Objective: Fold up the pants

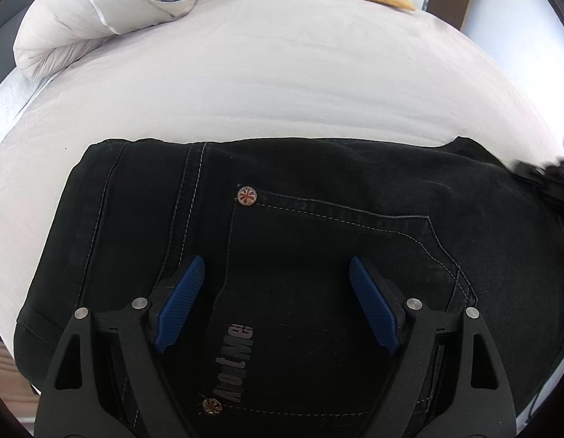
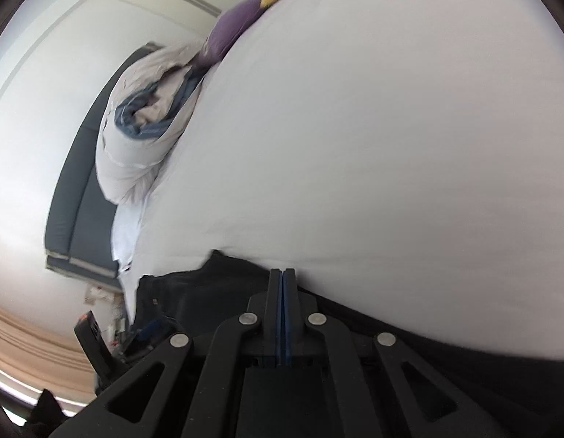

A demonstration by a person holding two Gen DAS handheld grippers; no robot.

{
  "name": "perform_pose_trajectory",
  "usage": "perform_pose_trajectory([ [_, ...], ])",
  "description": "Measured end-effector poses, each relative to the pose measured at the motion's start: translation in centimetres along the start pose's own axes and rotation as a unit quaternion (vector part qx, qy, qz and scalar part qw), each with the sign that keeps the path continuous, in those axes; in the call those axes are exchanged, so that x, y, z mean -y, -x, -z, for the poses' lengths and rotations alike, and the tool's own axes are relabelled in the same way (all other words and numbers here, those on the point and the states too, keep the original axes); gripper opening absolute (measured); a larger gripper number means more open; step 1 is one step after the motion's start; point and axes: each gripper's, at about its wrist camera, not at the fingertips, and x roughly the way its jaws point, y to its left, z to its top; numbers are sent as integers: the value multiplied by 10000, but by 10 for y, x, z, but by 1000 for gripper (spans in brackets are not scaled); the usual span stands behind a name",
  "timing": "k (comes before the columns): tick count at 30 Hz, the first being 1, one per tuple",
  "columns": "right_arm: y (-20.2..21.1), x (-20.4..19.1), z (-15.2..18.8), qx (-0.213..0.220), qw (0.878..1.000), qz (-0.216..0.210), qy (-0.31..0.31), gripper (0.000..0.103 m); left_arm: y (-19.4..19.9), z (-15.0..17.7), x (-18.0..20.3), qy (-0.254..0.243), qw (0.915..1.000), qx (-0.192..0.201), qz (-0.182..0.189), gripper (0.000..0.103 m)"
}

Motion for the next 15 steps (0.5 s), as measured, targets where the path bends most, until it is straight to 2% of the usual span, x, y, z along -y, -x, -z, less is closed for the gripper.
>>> perform_pose_trajectory([
  [2,50,27,14,344,9983,377,-293,3,2,-1,1,-10,10000,-18,-81,83],
  [3,76,38,28,545,9965,278,-567,6,6,-1,4,-6,9999,-43,-152,82],
  [4,97,43,41,712,9952,31,-672,15,11,0,9,23,9997,-64,-245,81],
  [5,109,45,55,770,9947,-170,-655,39,21,8,17,29,9996,-27,-268,79],
  [6,118,45,71,696,9956,-310,-555,49,32,8,27,-15,9998,95,-202,79],
  [7,124,48,85,579,9970,-302,-425,51,40,9,38,-106,9997,189,-131,79],
  [8,128,51,96,537,9977,-237,-341,38,49,11,56,-301,9991,271,-99,79],
  [9,136,60,109,584,9975,-213,-339,29,54,12,69,-448,9985,303,-92,79],
  [10,144,73,119,641,9965,-196,-493,10,58,15,83,-595,9977,308,-66,79],
  [11,153,86,126,684,9948,-188,-731,0,62,15,96,-722,9970,275,-23,79],
  [13,183,112,141,916,9890,-221,-1144,0,63,23,122,-915,9956,168,76,79],
  [15,219,123,156,1196,9861,156,-1139,0,62,32,142,-1063,9942,90,143,79],
])
